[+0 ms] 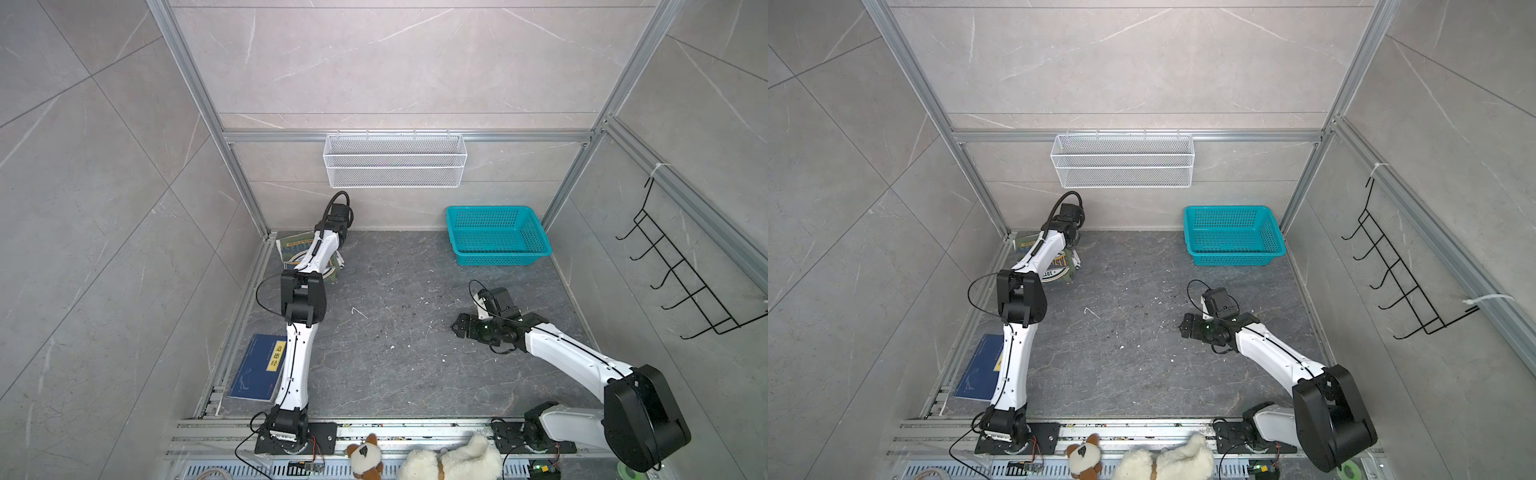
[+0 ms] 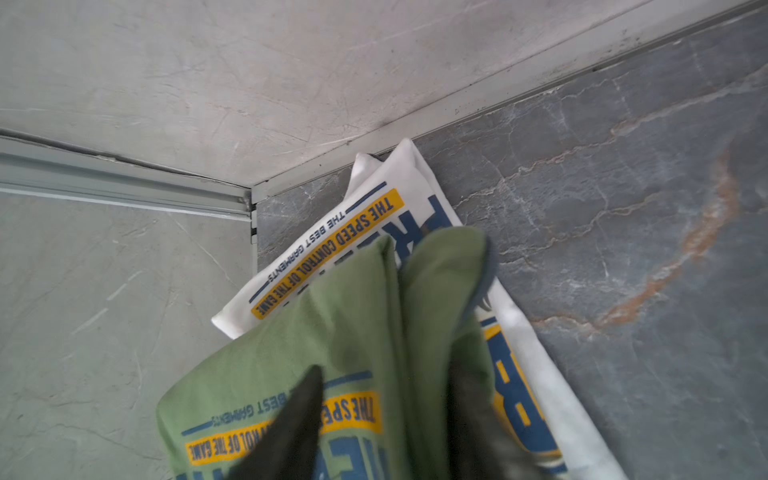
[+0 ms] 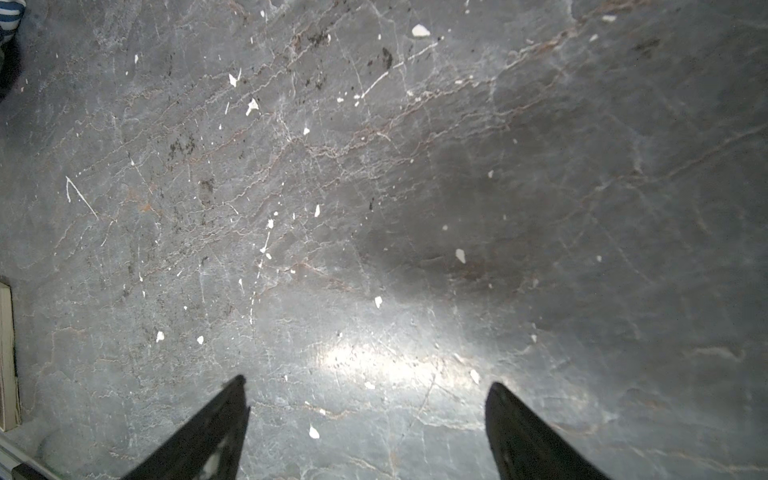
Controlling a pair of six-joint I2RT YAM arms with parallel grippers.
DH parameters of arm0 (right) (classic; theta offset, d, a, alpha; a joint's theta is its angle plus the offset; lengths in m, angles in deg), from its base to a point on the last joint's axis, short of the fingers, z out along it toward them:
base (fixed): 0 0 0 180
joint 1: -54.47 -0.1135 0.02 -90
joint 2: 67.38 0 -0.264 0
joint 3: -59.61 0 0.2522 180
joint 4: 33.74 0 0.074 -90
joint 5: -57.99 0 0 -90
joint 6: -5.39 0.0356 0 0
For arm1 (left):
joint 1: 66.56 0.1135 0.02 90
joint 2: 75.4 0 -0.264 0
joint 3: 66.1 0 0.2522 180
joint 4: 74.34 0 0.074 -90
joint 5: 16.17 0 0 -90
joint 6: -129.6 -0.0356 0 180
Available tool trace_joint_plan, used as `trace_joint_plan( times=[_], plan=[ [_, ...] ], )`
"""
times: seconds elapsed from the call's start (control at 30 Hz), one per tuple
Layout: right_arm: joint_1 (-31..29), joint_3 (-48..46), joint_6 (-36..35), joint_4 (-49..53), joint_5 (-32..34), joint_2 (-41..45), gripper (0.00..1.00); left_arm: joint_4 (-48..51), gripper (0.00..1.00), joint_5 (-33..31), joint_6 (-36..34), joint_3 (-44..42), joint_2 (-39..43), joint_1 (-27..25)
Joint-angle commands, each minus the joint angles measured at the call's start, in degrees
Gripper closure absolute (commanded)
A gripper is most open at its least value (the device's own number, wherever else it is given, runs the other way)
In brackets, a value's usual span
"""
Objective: Fold and stack the tank tops
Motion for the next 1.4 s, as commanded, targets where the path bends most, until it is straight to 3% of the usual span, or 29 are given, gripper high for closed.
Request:
trace_joint_plan(
  times=[0.0,0.13,0.2,0.3,0.43,0.57,0.67,0.77,0.93,1.1,1.27,1.37],
  plan=[
    [0.17,-0.36,0.31,1.84,-0.08,0.85,0.10,1.02,0.33,0.99,1.51,3.54,1.66,0.57],
    [0.19,0.57,-0.77,3.50,2.23,2.27,0.09,4.60,0.16,2.59,6.47,1.95,9.10,0.42],
    [0.13,1.54,-1.66,4.30,3.82,2.85,0.08,4.95,0.00,5.86,9.83,-2.11,16.26,0.48],
    [0.19,3.49,-3.06,6.03,7.98,4.85,0.08,1.78,0.00,10.92,14.60,-12.57,27.84,0.44],
    [0.21,6.29,-4.40,8.07,16.10,9.82,0.06,-8.36,0.00,13.06,19.41,-33.17,45.30,0.50],
    [0.32,8.04,-3.47,9.31,30.21,14.36,0.03,-17.72,0.00,6.63,24.53,-54.60,61.08,0.98],
    [0.49,8.52,-2.80,8.70,42.62,14.94,0.01,-29.21,0.00,4.11,23.03,-72.44,71.49,2.20],
    [0.66,7.28,-6.25,3.08,48.80,13.66,0.01,-37.84,0.00,2.02,23.51,-86.99,79.22,4.18],
    [1.89,0.79,-16.10,-12.66,54.00,7.72,0.00,-42.72,0.00,2.26,25.54,-100.72,83.25,5.78],
    [4.77,-5.75,-20.18,-25.50,48.29,3.55,0.00,-66.30,0.00,10.54,19.68,-118.86,83.95,6.62],
    [5.83,-12.19,-23.83,-41.94,47.18,-1.22,0.00,-76.57,0.00,18.31,17.74,-122.39,77.71,9.05],
    [7.13,-16.40,-26.68,-52.39,42.87,-2.16,0.00,-86.79,0.00,24.64,17.27,-124.40,73.49,10.37]
  ],
)
